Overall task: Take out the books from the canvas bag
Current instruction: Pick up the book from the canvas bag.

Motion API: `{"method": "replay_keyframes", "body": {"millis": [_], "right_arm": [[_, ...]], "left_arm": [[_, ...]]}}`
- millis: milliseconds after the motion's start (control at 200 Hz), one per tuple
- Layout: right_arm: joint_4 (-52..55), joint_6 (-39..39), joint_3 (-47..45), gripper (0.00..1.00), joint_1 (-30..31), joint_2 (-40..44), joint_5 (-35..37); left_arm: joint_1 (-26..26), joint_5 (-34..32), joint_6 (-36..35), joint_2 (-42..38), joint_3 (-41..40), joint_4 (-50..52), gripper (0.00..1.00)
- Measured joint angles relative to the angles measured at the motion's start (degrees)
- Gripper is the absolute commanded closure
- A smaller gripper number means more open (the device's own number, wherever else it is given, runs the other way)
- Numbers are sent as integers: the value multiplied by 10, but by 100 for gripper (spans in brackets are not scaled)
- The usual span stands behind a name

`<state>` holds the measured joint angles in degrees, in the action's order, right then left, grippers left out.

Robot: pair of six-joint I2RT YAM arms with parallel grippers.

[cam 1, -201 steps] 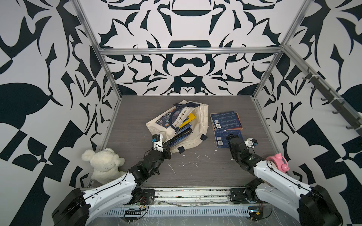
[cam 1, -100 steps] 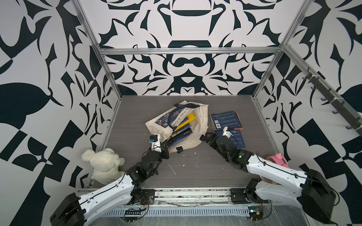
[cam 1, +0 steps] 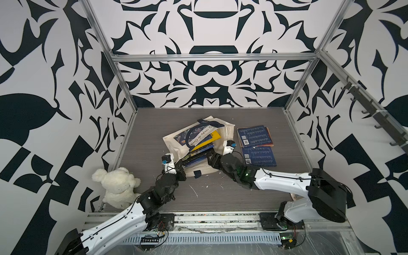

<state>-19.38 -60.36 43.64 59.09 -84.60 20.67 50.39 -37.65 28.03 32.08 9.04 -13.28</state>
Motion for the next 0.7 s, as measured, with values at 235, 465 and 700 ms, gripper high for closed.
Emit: {"method": "replay_keyframes", "body": {"millis": [235,465,700], "right_arm": [[-69,-21,54,45,28,-109,8],[-137,-46,103,50,33,-213,8],[-169,-57,137,52,33,-260,18]], "left_arm": [[0,9,-4,-25,-32,-28,100],[0,13,-7,-43,-42,-34,100],[0,19,-10,-22,-42,-49,100]]}}
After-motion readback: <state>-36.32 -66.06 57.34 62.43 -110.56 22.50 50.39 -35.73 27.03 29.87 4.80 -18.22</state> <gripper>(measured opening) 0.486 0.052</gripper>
